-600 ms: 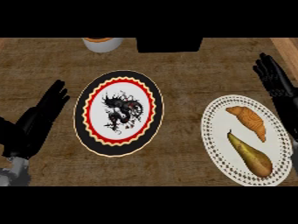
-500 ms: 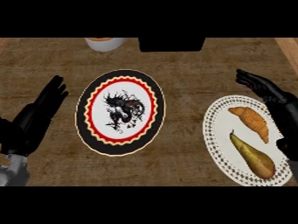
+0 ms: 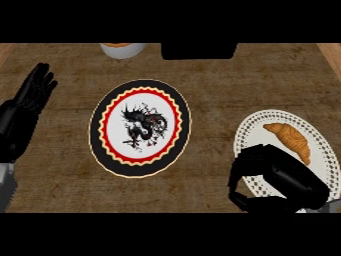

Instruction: Pick the pear from the placemat and place it in the plate

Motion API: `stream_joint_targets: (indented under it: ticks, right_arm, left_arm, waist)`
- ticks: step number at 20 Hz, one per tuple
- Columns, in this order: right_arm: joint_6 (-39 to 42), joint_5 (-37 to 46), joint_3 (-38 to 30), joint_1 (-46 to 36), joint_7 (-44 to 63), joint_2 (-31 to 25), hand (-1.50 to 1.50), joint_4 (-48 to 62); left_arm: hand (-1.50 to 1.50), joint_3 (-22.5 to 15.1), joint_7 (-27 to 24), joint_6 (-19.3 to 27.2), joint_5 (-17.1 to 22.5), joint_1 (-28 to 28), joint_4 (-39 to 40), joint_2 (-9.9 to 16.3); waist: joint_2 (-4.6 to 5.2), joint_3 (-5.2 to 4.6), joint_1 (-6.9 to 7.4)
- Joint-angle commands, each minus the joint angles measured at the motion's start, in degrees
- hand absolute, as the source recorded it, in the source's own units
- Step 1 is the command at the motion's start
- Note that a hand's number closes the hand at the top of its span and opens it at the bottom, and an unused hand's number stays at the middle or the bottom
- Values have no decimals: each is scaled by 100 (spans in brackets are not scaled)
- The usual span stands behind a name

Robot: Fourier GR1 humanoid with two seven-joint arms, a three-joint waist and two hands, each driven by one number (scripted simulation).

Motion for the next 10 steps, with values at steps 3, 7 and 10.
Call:
stream_joint_targets:
  ticks: [3, 7, 10]
  right_arm:
    - [-1221, 309, 521, 1495, -1841, 737, -150, 968]
    - [-983, -372, -124, 1640, -3156, 400, -150, 1141]
    - [-1137, -190, -321, 2102, -3253, 95, -150, 431]
  left_arm:
    - [0, 151, -49, 21, -98, -265, 142, 8]
    - [0, 34, -497, 8, -431, -169, 464, -258]
    - [0, 275, -345, -312, -319, -243, 438, -101]
  waist:
    - [130, 40, 19]
    - [121, 24, 62]
    - [105, 19, 58]
